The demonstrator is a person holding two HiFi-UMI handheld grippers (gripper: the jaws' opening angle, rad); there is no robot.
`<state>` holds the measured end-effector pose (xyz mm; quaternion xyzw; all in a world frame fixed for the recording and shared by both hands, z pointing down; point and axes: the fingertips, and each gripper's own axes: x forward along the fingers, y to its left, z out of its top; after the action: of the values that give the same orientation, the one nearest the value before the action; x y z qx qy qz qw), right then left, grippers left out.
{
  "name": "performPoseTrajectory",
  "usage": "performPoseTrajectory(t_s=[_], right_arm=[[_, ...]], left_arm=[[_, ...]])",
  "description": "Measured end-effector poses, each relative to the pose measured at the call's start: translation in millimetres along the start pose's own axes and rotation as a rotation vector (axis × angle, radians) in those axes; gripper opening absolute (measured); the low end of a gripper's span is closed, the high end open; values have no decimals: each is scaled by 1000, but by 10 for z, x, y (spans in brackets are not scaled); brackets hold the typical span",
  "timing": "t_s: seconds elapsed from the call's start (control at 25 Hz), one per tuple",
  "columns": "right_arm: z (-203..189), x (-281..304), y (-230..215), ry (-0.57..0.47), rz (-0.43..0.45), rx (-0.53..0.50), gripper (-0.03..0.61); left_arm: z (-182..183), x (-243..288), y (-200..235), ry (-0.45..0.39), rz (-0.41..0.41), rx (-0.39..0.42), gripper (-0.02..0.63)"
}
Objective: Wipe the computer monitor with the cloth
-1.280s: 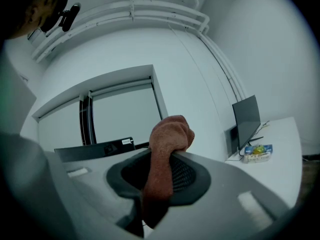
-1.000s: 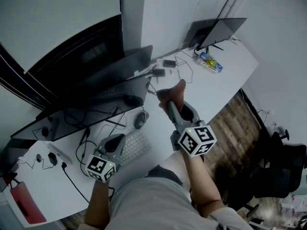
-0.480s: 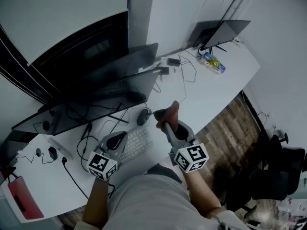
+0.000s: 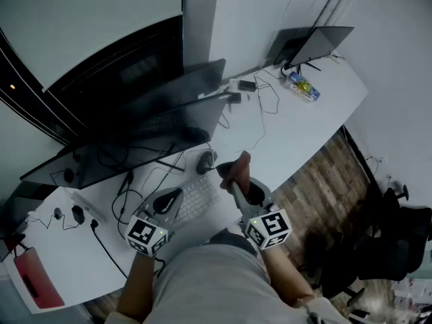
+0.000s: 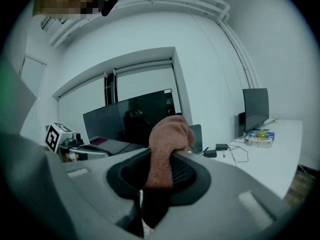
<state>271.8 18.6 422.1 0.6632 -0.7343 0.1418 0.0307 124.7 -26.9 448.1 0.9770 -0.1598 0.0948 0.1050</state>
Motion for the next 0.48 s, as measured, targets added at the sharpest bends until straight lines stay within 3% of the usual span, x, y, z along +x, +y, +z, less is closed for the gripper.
performPoseTrajectory(t_s=[0.48], right_arm=[[-35,-2,160,21,27,-43,94]], left_arm=[[18,-92,-3,-23,20,9,11]])
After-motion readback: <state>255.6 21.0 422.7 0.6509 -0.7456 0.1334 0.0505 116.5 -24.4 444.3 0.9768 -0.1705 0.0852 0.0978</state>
